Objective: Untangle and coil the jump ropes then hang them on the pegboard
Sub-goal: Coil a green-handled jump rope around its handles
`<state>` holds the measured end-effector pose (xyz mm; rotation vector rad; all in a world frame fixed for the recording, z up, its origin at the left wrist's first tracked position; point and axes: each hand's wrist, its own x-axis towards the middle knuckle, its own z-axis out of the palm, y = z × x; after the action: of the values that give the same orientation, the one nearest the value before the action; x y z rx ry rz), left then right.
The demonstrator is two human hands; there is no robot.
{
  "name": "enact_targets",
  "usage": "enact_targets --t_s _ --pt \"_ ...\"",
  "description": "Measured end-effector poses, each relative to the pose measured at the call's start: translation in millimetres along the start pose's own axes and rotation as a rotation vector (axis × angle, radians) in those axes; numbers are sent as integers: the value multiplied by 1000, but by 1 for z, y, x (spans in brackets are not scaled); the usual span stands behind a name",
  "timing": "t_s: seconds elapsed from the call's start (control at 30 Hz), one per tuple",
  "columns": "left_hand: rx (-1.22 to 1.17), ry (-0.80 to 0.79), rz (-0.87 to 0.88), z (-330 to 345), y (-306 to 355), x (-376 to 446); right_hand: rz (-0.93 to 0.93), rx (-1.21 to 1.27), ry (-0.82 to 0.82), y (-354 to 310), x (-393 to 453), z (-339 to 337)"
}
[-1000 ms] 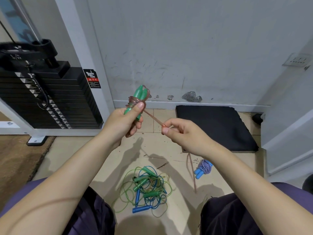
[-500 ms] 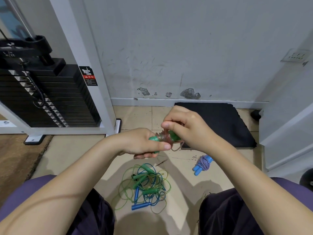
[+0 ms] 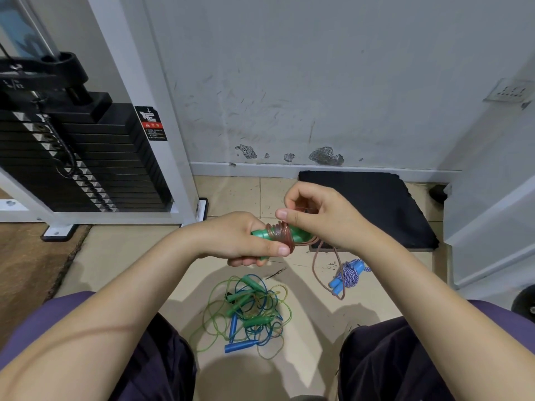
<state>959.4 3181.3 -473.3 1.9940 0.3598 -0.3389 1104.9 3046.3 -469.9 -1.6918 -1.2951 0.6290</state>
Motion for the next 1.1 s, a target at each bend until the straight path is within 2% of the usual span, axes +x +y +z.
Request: enact_targets --t_s 0.27,0.43,0.57,0.8,0.97,1.1 --pt "-82 -43 79 -2 0 -5 113 183 -92 -3 -2 -1" --pt "-88 27 90 -3 -1 -5 150 279 -127 -4 -1 -4" --pt "3 118 57 -3 -2 -2 273 246 -160 -3 -1 -2" --pt "-101 108 169 -6 -4 -3 336 335 -274 -13 -5 -3" --pt "-225 141 198 -10 -8 -3 366 441 -194 -12 -2 -4" --pt "-170 124 145 -14 -11 -4 349 200 -75 -5 -2 -1"
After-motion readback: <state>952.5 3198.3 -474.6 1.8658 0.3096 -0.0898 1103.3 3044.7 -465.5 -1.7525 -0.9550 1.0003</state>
